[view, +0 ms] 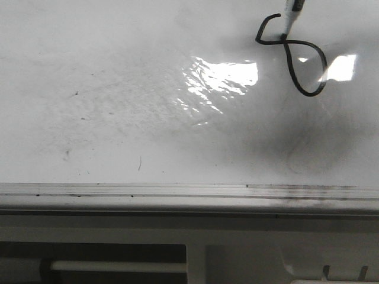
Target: Write number 8 on whiteboard
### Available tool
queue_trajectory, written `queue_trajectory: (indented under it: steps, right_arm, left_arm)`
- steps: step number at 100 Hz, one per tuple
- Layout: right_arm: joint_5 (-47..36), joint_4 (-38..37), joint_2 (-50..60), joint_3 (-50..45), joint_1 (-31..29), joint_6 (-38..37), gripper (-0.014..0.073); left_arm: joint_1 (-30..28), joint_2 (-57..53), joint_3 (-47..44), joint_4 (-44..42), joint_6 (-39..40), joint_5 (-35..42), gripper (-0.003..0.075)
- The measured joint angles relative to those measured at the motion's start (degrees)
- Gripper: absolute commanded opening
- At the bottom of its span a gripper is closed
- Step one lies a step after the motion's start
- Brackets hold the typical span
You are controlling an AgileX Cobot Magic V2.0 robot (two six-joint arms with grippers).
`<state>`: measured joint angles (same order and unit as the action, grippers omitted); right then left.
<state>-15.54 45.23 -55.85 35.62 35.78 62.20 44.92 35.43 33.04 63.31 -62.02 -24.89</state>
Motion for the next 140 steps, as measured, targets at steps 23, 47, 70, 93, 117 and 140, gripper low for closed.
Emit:
queue_trajectory:
  steps: [23,47,70,93,117,140]
  right_arm:
    - [-1.22,0.00,-1.58,1.65,0.00,0.25,-0.0064]
    - [3.19,-0.10,3.88,3.88,0.74,1.00,-0.0064]
    - [16.38,-0.59,12.23,7.64,1.32,1.22,-0.0064]
    - [42.18,1.32,7.41,9.51,1.32,1.34,-0.0064]
    - [48.62,5.32,1.71,9.64,4.35,4.84,-0.0064]
    - [43.70,9.79,0.77,9.78,10.22,8.35,-0.0064]
  left_arm:
    - [0.00,0.00,0.00,-0.03,0.00,-2.88,-0.0020]
    - [0.00,0.00,0.00,-0.37,0.00,-4.42,-0.0020]
    - [0.00,0.81,0.00,-0.47,-0.22,-5.06,0.0239]
    - [0.00,8.61,0.00,1.24,-2.11,-6.76,0.0368]
    - [0.00,17.33,0.00,17.02,-22.47,-10.31,0.0367]
    - [0.00,24.90,0.00,27.74,-33.70,-14.94,0.0367]
